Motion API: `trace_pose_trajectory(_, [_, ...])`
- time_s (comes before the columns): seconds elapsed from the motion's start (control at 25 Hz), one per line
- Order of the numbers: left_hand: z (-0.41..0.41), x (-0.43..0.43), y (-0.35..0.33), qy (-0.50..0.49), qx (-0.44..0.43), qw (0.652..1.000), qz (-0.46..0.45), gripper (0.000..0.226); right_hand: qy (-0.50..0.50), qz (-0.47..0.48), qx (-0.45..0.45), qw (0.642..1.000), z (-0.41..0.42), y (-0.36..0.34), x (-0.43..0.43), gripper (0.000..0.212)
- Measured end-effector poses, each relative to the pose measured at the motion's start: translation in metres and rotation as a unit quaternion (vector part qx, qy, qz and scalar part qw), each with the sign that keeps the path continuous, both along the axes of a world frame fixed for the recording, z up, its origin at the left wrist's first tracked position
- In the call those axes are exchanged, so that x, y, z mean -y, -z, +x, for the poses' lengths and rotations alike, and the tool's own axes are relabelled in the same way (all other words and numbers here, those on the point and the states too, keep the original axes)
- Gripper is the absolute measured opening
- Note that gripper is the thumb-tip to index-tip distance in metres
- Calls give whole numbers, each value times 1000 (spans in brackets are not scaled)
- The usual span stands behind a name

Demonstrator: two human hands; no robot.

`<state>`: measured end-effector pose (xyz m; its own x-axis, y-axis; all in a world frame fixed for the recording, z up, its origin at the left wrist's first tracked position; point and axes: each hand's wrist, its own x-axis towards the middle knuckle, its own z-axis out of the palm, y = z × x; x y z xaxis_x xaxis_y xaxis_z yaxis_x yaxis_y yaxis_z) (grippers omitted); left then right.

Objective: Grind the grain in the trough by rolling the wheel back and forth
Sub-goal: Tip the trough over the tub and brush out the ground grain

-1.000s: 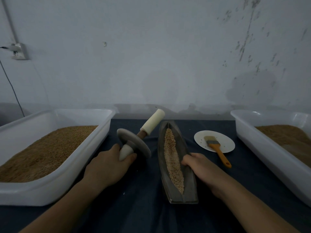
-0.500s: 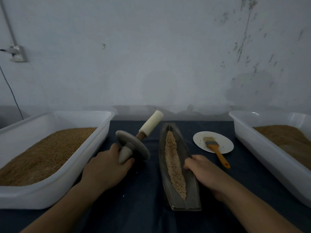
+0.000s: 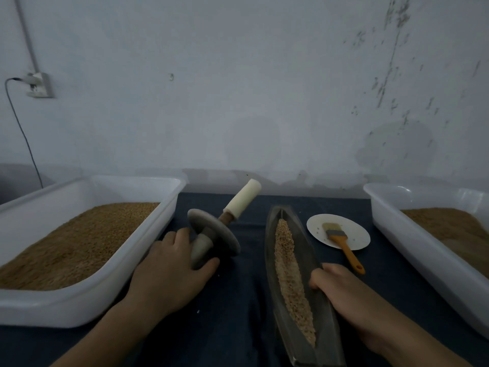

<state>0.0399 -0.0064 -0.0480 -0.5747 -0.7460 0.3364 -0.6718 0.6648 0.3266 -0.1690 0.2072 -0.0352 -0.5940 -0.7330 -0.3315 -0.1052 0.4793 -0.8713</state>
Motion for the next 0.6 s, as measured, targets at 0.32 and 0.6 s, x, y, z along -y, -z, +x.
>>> trace_pose_trajectory(0.32, [-27, -118, -7, 92, -290, 823, 480, 37, 57, -8, 30, 998, 0, -21, -22, 16])
trace_pose_trajectory(0.6, [-82, -127, -18, 213, -369, 535, 729, 60, 9, -36, 7, 999, 7, -42, -36, 19])
